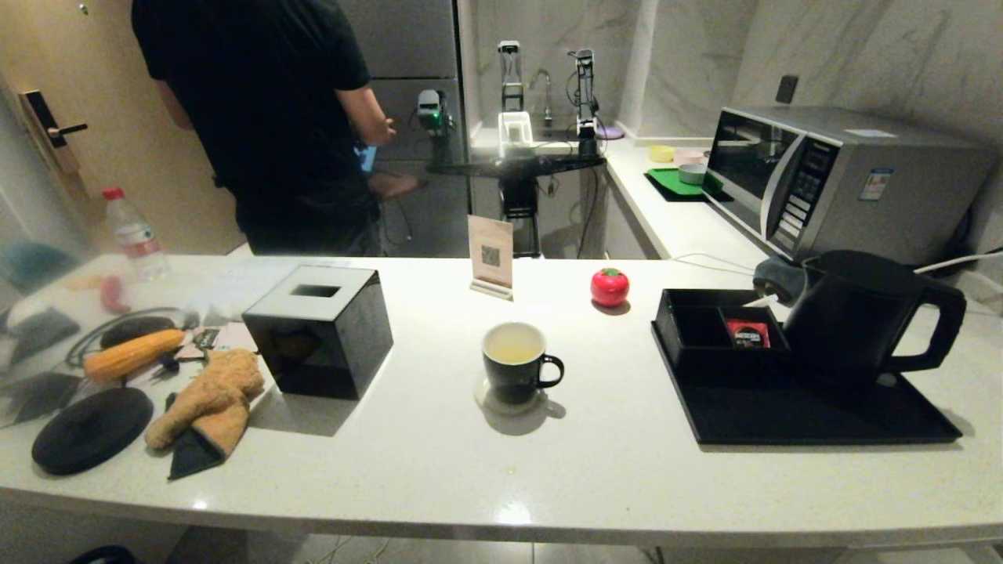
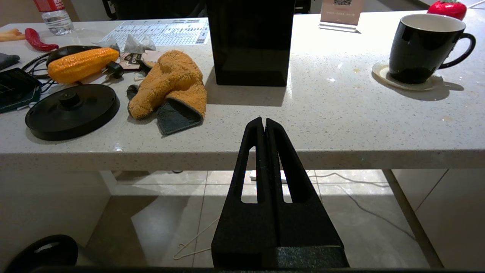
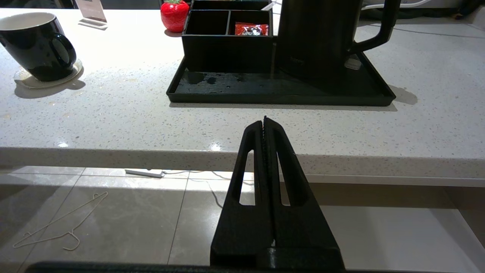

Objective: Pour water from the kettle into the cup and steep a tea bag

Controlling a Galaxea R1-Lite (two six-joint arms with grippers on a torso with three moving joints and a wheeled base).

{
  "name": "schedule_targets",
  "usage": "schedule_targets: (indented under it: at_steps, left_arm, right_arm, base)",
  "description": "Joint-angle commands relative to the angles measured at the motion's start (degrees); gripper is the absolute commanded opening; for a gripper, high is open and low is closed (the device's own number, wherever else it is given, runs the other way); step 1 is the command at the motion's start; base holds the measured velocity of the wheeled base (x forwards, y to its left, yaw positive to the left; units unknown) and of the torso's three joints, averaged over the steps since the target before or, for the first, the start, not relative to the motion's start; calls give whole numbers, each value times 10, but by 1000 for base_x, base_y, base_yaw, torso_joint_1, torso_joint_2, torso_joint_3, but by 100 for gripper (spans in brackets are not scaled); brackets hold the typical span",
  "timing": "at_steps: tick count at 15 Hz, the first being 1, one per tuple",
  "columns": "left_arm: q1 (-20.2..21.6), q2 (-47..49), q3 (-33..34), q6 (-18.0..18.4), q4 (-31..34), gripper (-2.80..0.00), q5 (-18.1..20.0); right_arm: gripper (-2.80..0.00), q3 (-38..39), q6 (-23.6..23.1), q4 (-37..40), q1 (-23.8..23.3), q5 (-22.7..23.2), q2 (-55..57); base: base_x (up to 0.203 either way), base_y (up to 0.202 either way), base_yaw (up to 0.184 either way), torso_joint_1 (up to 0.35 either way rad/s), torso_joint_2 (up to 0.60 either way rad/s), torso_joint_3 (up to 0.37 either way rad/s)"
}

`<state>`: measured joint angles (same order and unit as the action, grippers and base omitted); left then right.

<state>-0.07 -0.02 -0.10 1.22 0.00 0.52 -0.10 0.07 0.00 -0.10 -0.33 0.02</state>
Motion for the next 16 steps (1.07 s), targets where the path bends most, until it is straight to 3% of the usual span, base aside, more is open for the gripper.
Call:
schedule_targets:
  at_steps: [1, 14, 16]
  left_arm:
    - [0, 0, 0, 0, 0, -280, 0]
    - [0, 0, 0, 0, 0, -280, 0]
    - [0, 0, 0, 0, 0, -280, 0]
  right_arm:
    - [-280, 0, 0, 0, 0, 0, 0]
    - [-280, 0, 0, 0, 0, -1, 0]
    - [-280, 0, 16, -1, -1, -22, 0]
  base:
    - [0, 0, 0, 0, 0, 0]
    - [0, 0, 0, 0, 0, 0]
    - [0, 0, 0, 0, 0, 0]
